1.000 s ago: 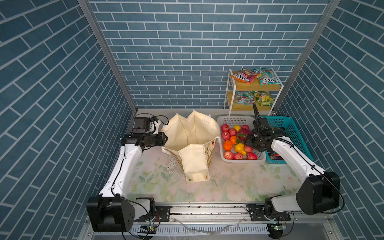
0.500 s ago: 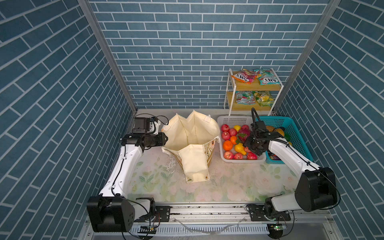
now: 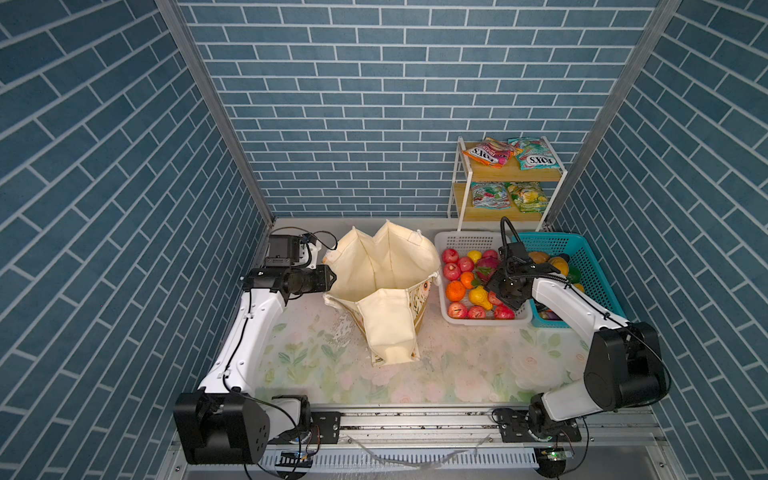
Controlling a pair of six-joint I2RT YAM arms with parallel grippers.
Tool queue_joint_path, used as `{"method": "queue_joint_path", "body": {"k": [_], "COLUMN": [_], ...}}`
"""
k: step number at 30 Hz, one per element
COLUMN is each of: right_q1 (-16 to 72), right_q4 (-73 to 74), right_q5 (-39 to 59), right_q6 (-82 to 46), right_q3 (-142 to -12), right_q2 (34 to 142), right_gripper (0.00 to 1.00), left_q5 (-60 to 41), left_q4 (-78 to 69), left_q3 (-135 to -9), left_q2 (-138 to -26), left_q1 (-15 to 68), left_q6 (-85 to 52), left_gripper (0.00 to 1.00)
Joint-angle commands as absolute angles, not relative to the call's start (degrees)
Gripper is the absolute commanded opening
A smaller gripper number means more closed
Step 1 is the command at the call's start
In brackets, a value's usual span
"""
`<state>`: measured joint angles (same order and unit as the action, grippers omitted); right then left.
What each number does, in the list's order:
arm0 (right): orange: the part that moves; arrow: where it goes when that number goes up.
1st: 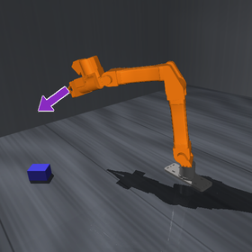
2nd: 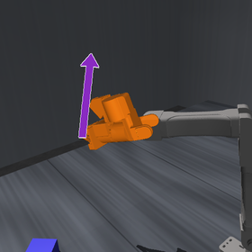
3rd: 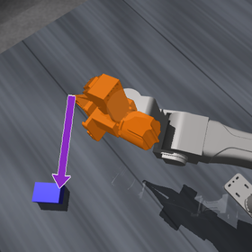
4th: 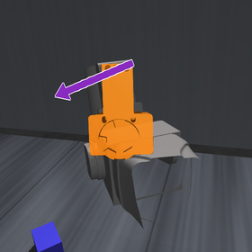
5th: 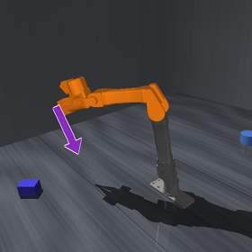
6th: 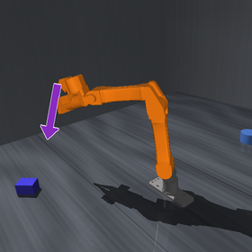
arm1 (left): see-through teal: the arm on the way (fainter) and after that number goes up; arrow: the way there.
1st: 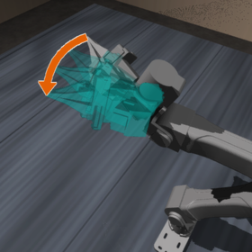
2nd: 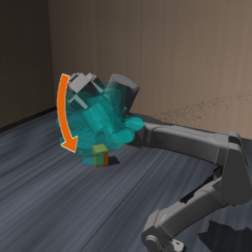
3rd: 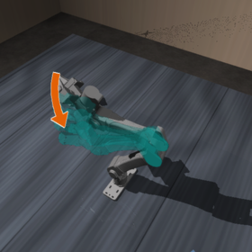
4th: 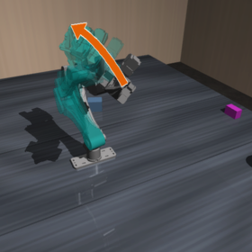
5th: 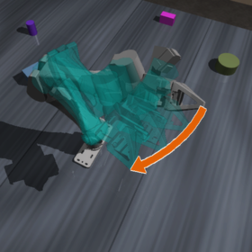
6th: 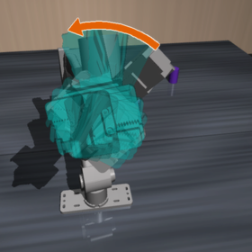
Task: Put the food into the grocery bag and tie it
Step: 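Release the bag with the right gripper and grasp a red apple in the white basket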
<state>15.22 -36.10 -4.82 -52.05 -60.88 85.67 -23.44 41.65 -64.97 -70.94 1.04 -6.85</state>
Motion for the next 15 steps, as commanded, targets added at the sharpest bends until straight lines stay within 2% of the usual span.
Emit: {"method": "queue_joint_path", "body": {"k": [1, 10, 15], "right_q1": [14.59, 14.24, 14.21], "right_q4": [-35.10, -34.29, -33.75], "right_q5": [-6.68, -6.50, -5.47], "right_q6": [-54.91, -55.85, -56.06], "right_q3": [-60.19, -59.42, -58.98], "right_q2": [86.93, 87.88, 88.46], "right_gripper": [0.68, 0.69, 0.65], "left_q5": [-24.10, -24.07, -23.91], "left_q4": [41.75, 41.86, 41.84], "left_q3": [-64.34, -64.34, -64.34], "left_q2": [-70.05, -70.05, -69.96], "left_q1": [1.23, 1.23, 1.24], "left_q6": [-6.59, -6.59, -6.60], "left_gripper": [0.38, 0.38, 0.38]}}
